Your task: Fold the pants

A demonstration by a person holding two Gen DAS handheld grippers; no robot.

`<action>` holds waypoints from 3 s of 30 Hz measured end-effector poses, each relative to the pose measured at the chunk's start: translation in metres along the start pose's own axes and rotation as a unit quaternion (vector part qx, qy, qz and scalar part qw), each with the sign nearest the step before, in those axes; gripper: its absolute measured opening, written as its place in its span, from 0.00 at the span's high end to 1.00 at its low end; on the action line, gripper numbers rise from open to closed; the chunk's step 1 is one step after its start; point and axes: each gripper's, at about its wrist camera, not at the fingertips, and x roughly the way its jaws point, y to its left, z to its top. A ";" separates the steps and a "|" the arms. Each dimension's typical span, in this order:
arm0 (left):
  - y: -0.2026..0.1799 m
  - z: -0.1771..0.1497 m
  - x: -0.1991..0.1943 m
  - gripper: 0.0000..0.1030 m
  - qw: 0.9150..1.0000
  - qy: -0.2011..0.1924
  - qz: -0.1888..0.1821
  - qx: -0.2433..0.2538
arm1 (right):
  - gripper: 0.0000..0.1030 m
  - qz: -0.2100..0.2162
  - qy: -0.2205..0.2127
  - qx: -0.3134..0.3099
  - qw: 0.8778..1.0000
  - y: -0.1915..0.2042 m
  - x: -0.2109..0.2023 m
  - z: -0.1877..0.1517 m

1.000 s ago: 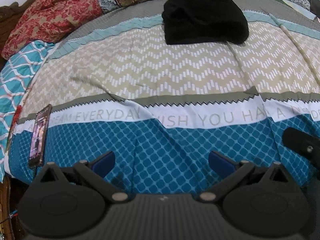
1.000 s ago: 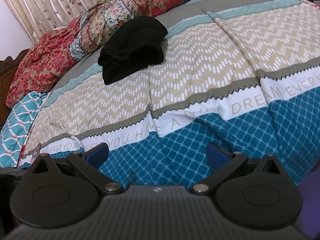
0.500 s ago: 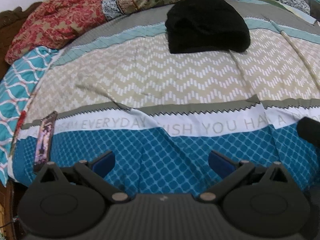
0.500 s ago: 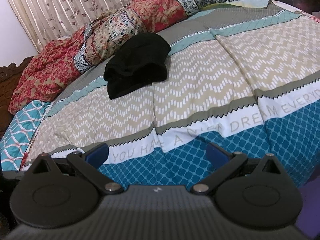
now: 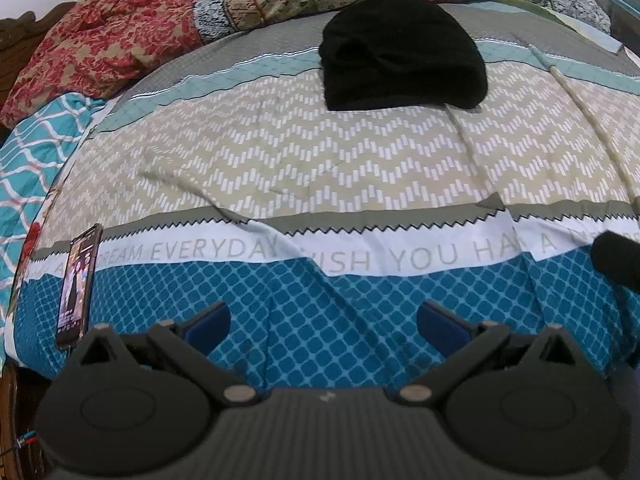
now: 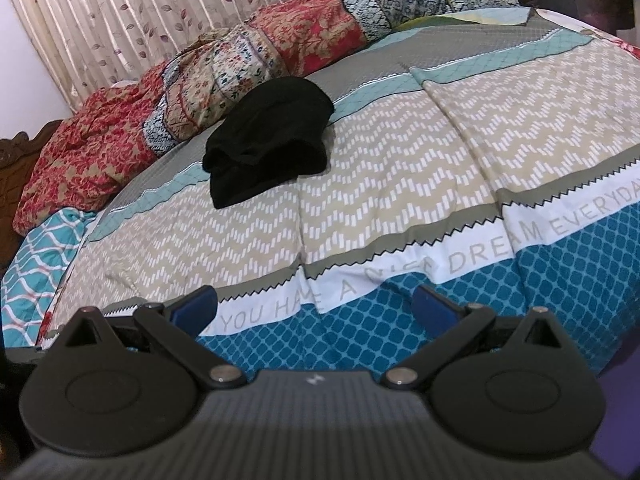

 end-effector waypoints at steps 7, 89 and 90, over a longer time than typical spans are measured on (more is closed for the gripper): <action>0.008 0.001 0.001 0.00 1.000 -0.001 0.004 -0.011 | 0.00 0.003 -0.006 -0.014 1.000 0.009 0.000 -0.001; 0.003 -0.003 0.011 0.00 1.000 0.021 -0.001 0.014 | 0.00 -0.006 0.008 -0.002 1.000 0.002 0.007 -0.005; 0.003 -0.003 0.012 0.00 1.000 0.025 -0.007 0.013 | 0.00 -0.006 0.009 -0.002 1.000 0.002 0.007 -0.005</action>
